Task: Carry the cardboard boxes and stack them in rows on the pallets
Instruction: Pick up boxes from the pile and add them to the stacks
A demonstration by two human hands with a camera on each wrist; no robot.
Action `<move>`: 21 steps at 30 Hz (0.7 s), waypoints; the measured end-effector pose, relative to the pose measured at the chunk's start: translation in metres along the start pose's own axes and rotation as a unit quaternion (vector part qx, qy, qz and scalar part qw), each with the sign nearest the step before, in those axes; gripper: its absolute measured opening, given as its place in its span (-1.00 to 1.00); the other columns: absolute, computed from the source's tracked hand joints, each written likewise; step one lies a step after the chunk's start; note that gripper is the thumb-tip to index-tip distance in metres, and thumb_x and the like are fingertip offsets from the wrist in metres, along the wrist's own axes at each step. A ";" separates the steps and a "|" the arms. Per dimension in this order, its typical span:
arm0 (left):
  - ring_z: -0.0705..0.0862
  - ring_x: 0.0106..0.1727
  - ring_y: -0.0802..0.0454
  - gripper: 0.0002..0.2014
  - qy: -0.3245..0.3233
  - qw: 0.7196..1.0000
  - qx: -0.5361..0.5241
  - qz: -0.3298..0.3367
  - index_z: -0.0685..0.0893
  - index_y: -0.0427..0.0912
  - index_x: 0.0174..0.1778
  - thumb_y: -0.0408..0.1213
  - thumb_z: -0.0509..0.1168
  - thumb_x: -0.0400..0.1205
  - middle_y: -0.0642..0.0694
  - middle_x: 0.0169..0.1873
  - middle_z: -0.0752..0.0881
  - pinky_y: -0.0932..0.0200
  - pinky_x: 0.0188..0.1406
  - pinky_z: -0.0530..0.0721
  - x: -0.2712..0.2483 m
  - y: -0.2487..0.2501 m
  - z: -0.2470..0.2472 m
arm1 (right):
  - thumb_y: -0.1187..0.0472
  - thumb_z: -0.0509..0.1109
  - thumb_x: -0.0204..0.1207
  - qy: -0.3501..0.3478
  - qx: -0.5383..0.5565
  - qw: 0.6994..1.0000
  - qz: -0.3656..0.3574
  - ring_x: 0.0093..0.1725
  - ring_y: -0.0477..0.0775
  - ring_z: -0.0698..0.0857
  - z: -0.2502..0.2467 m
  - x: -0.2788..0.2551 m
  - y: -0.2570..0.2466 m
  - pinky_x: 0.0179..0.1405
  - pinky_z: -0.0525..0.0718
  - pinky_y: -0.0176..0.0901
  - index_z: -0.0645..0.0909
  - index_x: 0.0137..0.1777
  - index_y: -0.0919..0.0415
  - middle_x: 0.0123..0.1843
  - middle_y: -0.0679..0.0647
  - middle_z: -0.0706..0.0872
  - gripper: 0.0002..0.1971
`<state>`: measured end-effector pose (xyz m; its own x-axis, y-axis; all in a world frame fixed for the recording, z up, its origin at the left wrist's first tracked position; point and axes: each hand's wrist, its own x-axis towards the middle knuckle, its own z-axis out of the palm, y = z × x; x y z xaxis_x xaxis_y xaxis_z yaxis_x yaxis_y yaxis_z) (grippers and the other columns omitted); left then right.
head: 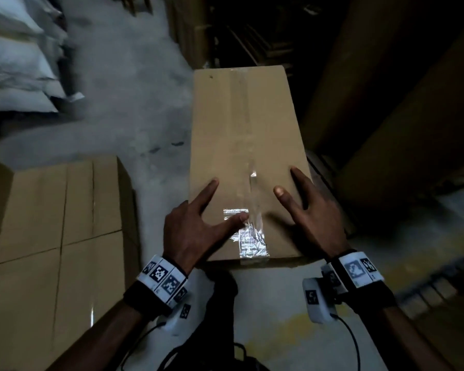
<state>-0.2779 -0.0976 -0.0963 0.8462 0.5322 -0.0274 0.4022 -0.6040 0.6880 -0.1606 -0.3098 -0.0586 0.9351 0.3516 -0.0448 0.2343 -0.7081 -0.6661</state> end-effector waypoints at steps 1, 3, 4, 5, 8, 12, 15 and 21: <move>0.75 0.23 0.03 0.01 0.007 1.000 -0.002 -0.008 0.25 0.63 0.60 0.78 0.27 0.18 0.02 0.20 0.80 0.01 0.35 0.70 0.027 0.001 0.001 | -0.74 0.05 0.31 -0.006 -0.002 1.000 -0.006 0.53 0.14 0.55 0.002 0.030 -0.005 0.44 0.41 -0.02 0.22 0.73 -0.36 0.60 0.00 0.57 -0.02; 0.75 0.26 0.01 0.02 0.018 1.000 -0.013 -0.012 0.27 0.60 0.61 0.78 0.25 0.18 0.00 0.23 0.80 0.00 0.37 0.69 0.083 0.000 0.001 | -0.74 0.07 0.31 -0.016 0.001 1.000 -0.022 0.54 0.14 0.55 0.008 0.092 -0.017 0.48 0.41 0.00 0.23 0.73 -0.34 0.60 0.01 0.57 -0.01; 0.75 0.28 0.00 0.03 0.023 1.000 -0.016 -0.013 0.27 0.58 0.62 0.79 0.24 0.18 -0.01 0.25 0.80 -0.01 0.37 0.69 0.111 0.000 -0.002 | -0.75 0.06 0.30 -0.017 -0.002 0.999 -0.030 0.54 0.13 0.55 0.010 0.123 -0.026 0.51 0.42 0.03 0.23 0.73 -0.34 0.60 0.00 0.57 0.00; 0.74 0.29 0.00 0.03 0.026 0.999 -0.018 -0.020 0.27 0.57 0.63 0.78 0.24 0.19 -0.01 0.26 0.79 0.00 0.37 0.69 0.139 0.000 -0.008 | -0.76 0.04 0.30 -0.021 -0.007 0.999 -0.036 0.54 0.12 0.55 0.012 0.154 -0.037 0.52 0.43 0.05 0.24 0.73 -0.34 0.61 -0.01 0.57 0.00; 0.73 0.27 -0.01 0.02 0.049 0.998 -0.011 -0.040 0.28 0.55 0.64 0.76 0.26 0.22 -0.04 0.24 0.78 0.03 0.36 0.68 0.212 0.004 -0.029 | -0.72 0.06 0.36 -0.028 -0.011 0.997 -0.068 0.55 0.13 0.55 0.017 0.233 -0.073 0.50 0.44 0.06 0.25 0.71 -0.37 0.62 -0.05 0.55 -0.08; 0.73 0.26 -0.11 0.01 0.078 0.995 0.020 -0.062 0.21 0.59 0.64 0.78 0.20 0.23 -0.12 0.19 0.77 -0.05 0.38 0.66 0.293 -0.004 -0.055 | -0.67 0.09 0.39 -0.057 -0.014 0.994 -0.091 0.55 0.18 0.55 0.036 0.323 -0.117 0.38 0.40 -0.07 0.26 0.72 -0.36 0.64 -0.03 0.54 -0.11; 0.69 0.33 -0.10 -0.01 0.105 0.990 0.031 -0.086 0.23 0.58 0.65 0.76 0.22 0.25 -0.10 0.24 0.78 0.01 0.45 0.59 0.340 -0.014 -0.075 | -0.77 0.03 0.26 -0.065 0.006 0.989 -0.130 0.55 0.15 0.57 0.061 0.383 -0.141 0.43 0.45 -0.06 0.30 0.71 -0.33 0.62 -0.03 0.57 0.02; 0.75 0.24 -0.15 -0.01 0.179 0.972 0.048 -0.141 0.22 0.64 0.61 0.81 0.16 0.20 -0.17 0.14 0.80 -0.01 0.34 0.68 0.441 -0.052 -0.102 | -0.67 0.11 0.36 -0.124 0.009 0.977 -0.171 0.53 0.22 0.58 0.119 0.508 -0.201 0.41 0.44 -0.03 0.26 0.72 -0.35 0.58 0.04 0.61 -0.09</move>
<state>0.0386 0.2289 -0.0704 0.5280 0.8471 0.0609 0.6459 -0.4471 0.6188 0.2352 0.0842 -0.0361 0.7092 0.7050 0.0045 0.5145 -0.5131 -0.6871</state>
